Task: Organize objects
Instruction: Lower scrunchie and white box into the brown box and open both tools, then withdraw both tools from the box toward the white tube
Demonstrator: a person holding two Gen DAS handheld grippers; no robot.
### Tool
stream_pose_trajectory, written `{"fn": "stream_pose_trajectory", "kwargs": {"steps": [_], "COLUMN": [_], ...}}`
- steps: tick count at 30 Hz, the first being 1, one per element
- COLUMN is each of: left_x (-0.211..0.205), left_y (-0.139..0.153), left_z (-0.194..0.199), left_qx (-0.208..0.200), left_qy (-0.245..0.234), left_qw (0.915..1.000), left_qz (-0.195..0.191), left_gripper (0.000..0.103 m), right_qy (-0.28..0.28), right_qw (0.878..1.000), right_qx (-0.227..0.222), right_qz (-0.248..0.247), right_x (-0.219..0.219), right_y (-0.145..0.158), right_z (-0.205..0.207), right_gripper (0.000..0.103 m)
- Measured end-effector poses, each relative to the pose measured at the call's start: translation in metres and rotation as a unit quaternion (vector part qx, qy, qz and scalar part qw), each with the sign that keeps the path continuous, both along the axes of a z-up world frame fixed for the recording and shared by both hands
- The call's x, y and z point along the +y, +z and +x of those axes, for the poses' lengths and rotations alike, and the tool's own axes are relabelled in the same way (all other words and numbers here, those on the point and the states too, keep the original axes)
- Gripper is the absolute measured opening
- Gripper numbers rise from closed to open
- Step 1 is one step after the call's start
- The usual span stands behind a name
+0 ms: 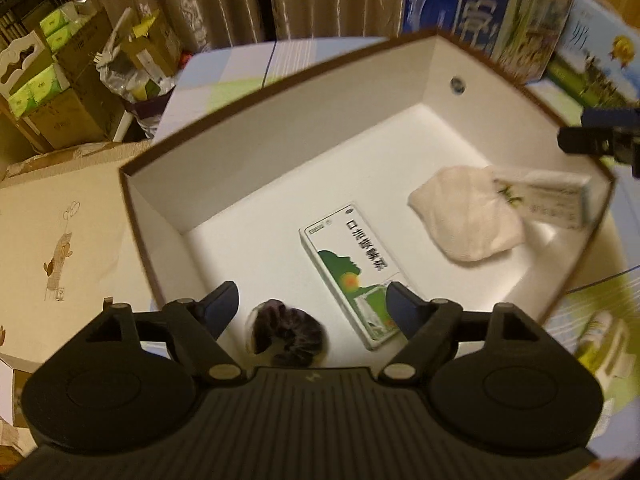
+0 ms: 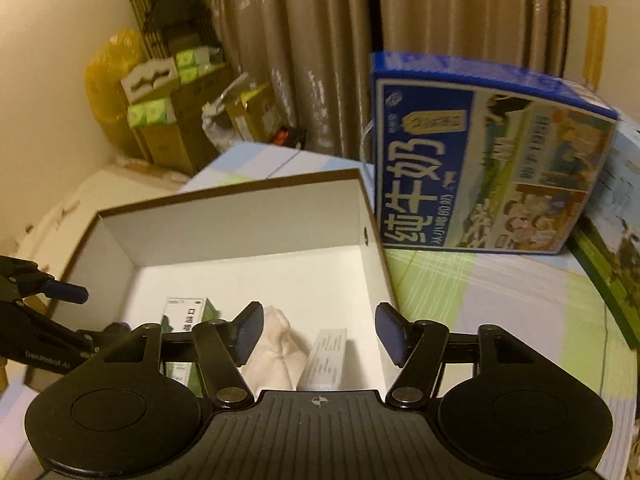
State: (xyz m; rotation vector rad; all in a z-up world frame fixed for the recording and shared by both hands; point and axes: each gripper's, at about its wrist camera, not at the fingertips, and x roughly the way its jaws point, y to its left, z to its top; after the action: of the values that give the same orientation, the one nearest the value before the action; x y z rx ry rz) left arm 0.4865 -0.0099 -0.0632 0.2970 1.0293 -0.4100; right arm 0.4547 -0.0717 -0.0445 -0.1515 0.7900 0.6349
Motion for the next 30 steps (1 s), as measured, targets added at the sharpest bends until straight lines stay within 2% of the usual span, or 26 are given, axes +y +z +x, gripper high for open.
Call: {"fn": "stream_pose_trajectory", "kwargs": {"steps": [2,10,13,17,21,30], "left_x": [0.005,0.023,0.029,0.036,0.037,0.034], "left_y": [0.010,0.040,0.043,0.035,0.027,0.013], "left_z": [-0.008,-0.055,-0.074,-0.098,-0.121,-0.166], "left_qx": [-0.004,-0.021,-0.014,0.015,0.033,0.033], "left_qy": [0.009,0.037,0.049,0.065,0.058,0.029], "left_qw": [0.9998,0.9975,0.9959,0.9930,0.9934,0.9973], "left_qz": [-0.017,-0.056,-0.075,-0.097,-0.093,-0.059], "left_gripper": [0.084,0.085,0.085,0.085,0.085,0.085], "right_qy": [-0.008,-0.044,-0.068,-0.087,-0.086,-0.095], "right_qw": [1.000,0.997,0.995,0.988,0.986,0.986], "right_qx": [0.001,0.018,0.031,0.076,0.106,0.123], "right_qz": [0.013,0.055,0.073,0.102,0.092,0.058], "right_x": [-0.011,-0.055,-0.069,-0.081,-0.087,-0.109], "right_y": [0.007,0.020,0.019,0.005,-0.007,-0.024], "right_z": [-0.009,-0.056,-0.076,-0.105,-0.129,-0.172], "right_gripper": [0.062,0.064,0.065,0.065,0.065,0.065]}}
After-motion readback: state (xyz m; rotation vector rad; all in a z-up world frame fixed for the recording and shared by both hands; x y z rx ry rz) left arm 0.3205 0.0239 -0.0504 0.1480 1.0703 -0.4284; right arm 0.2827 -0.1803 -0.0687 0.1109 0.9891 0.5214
